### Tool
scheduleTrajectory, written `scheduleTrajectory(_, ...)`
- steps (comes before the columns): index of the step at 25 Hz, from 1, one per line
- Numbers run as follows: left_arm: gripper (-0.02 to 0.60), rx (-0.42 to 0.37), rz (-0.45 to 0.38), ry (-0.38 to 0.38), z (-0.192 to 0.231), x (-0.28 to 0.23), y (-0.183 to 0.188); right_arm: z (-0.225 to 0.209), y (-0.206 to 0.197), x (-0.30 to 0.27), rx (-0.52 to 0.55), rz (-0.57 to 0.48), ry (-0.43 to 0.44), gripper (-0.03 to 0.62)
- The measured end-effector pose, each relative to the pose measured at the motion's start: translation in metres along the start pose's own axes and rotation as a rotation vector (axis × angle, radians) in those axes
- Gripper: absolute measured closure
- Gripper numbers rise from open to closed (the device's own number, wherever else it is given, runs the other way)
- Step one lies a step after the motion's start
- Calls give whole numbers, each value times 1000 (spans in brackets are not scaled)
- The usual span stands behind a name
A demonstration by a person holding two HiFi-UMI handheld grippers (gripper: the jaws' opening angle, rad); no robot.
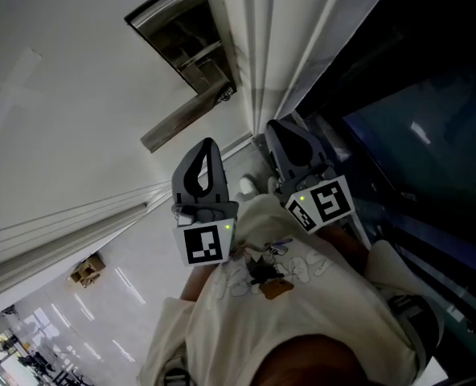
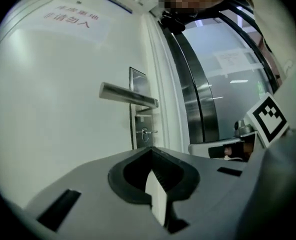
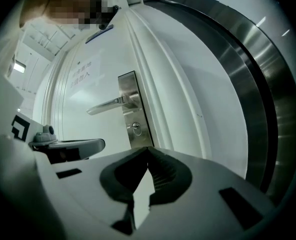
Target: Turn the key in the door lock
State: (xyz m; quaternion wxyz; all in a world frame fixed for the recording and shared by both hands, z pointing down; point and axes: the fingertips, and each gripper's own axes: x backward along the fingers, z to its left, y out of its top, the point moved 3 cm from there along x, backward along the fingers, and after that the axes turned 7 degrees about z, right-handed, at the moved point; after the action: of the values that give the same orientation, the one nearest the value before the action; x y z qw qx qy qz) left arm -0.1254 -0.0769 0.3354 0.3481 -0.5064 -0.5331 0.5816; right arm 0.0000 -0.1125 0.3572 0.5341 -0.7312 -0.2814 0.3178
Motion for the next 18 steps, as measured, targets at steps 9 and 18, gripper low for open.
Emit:
scheduleTrajectory(9, 577, 112, 50, -56, -15, 8, -28, 20, -1, -4, 47, 19, 37, 588)
scheduleTrajectory(18, 577, 137, 48, -35, -12, 15, -30, 30, -3, -5, 62, 35, 76, 588)
